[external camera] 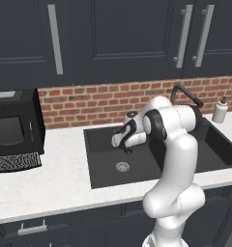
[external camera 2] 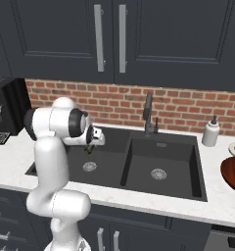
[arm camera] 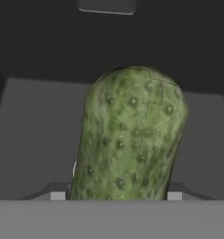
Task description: Pick the cucumber from the sink and place it in the bowl. Then pick the bowl and place it in the microwave. Then close the microwave door and press the start button.
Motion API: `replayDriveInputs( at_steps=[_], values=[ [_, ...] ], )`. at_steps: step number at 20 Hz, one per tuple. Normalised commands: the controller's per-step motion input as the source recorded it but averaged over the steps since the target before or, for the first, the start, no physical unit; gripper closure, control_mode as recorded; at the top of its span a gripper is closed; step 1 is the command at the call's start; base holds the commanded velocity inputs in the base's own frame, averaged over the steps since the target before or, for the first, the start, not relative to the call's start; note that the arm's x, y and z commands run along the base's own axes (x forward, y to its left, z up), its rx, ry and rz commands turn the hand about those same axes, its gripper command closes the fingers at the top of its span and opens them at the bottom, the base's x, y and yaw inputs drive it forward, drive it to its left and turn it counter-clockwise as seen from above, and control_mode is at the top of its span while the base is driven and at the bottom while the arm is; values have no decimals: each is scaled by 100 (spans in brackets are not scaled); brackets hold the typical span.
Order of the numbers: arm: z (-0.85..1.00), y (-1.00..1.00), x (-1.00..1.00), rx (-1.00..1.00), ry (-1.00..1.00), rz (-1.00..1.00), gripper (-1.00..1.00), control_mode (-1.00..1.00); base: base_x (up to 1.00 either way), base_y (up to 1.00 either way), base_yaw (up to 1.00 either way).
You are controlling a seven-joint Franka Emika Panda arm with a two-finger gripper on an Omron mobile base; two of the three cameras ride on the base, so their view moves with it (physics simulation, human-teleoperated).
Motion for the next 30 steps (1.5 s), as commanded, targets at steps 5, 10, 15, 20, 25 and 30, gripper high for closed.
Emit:
replayDriveInputs(
  at_steps=[5, 10, 15, 20, 25, 30],
  values=[
    [74, 5, -29, 0, -17, 1, 100, -100, 0, 0, 0],
    [70, 11, -33, 0, -9, 0, 100, -100, 0, 0, 0],
    [82, 1, -45, 0, -1, 0, 100, -100, 0, 0, 0],
    [88, 0, -55, 0, 0, 0, 100, -100, 0, 0, 0],
    [85, 0, -68, 0, 1, 0, 100, -100, 0, 0, 0],
    [68, 0, -75, -3, 0, 0, 100, -100, 0, 0, 0]
  ],
)
